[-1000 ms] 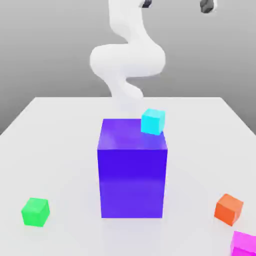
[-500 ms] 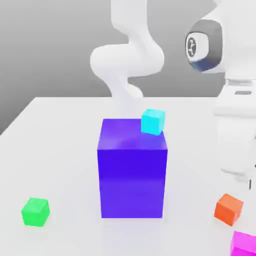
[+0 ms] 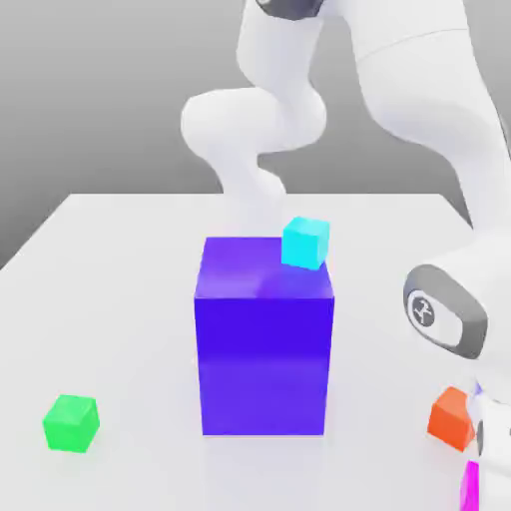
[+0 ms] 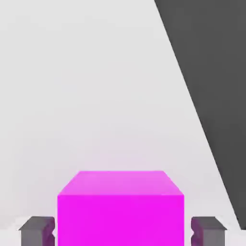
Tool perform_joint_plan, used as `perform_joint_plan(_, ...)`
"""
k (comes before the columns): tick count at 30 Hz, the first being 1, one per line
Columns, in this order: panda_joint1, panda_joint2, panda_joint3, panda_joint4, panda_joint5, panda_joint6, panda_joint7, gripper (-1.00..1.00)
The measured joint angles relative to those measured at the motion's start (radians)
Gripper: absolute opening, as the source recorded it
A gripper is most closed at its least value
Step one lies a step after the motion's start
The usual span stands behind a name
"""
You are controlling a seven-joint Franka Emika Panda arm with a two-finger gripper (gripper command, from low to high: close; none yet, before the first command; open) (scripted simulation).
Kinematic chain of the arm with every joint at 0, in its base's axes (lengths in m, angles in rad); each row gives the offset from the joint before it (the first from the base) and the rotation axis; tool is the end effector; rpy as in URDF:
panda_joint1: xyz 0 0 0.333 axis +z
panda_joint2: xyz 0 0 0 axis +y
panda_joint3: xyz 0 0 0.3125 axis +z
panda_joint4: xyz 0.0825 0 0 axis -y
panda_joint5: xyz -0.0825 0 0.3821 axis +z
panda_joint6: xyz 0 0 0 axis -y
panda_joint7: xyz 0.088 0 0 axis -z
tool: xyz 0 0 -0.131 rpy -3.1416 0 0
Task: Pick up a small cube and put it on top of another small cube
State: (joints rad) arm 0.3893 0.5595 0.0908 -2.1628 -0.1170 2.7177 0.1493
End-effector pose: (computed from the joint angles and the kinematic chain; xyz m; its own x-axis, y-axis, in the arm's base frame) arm 0.4889 0.2616 0.1086 0.9116 0.4112 -0.0002 0.4112 -0.9116 -0.0001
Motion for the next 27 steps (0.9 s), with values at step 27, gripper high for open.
perform_joint_plan(27,-0.582,-0.341,-0.4,-0.384,0.292,0.033,-0.123,-1.0)
